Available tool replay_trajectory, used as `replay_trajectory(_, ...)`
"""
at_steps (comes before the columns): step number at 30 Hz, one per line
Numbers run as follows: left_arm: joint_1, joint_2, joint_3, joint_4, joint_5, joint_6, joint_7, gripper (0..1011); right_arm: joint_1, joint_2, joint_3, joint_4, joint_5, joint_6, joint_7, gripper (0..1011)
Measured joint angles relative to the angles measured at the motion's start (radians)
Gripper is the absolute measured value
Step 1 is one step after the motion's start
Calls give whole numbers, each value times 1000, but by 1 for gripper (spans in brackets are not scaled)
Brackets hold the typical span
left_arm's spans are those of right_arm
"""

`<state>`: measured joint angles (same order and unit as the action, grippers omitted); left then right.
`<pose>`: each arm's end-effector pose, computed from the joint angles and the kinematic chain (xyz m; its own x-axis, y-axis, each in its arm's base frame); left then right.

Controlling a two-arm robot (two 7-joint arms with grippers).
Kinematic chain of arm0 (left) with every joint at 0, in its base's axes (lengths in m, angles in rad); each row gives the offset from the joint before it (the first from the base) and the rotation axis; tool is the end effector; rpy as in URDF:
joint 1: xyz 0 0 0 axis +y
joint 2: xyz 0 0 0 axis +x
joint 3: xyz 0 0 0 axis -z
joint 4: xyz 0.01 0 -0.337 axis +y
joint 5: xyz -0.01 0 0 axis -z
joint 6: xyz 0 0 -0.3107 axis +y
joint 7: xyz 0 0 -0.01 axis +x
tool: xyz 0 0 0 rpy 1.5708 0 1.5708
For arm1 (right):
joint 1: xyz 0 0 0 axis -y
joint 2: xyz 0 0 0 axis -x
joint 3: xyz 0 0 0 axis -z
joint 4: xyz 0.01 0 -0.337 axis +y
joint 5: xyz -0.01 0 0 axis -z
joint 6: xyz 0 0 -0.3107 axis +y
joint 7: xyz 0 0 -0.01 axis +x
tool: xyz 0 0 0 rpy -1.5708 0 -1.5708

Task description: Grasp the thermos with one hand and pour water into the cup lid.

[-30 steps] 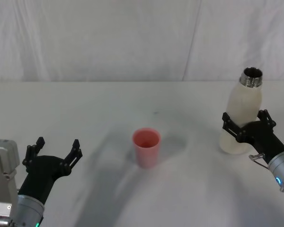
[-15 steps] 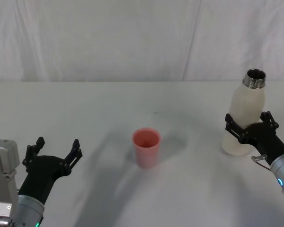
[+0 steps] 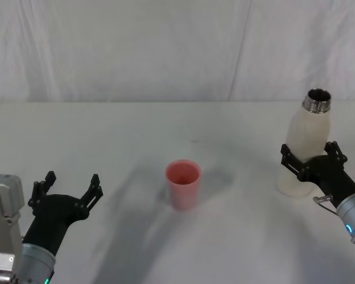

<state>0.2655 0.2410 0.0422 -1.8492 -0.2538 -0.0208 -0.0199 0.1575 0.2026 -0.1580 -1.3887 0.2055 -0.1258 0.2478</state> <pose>0.2429 0.0485 -0.3293 0.1246 0.9917 -0.0326 -0.9921 0.1240 -0.0176 0.3794 -0.0316 -0.3505 0.3556 -0.9340 0.0347 0.9317 0.3572 0.0656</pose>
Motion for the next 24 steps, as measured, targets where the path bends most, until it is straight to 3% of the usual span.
replay_trajectory(24,0,0,0,0,0,0,0,1001,19,-13,-5,29,-5,-21,4,952)
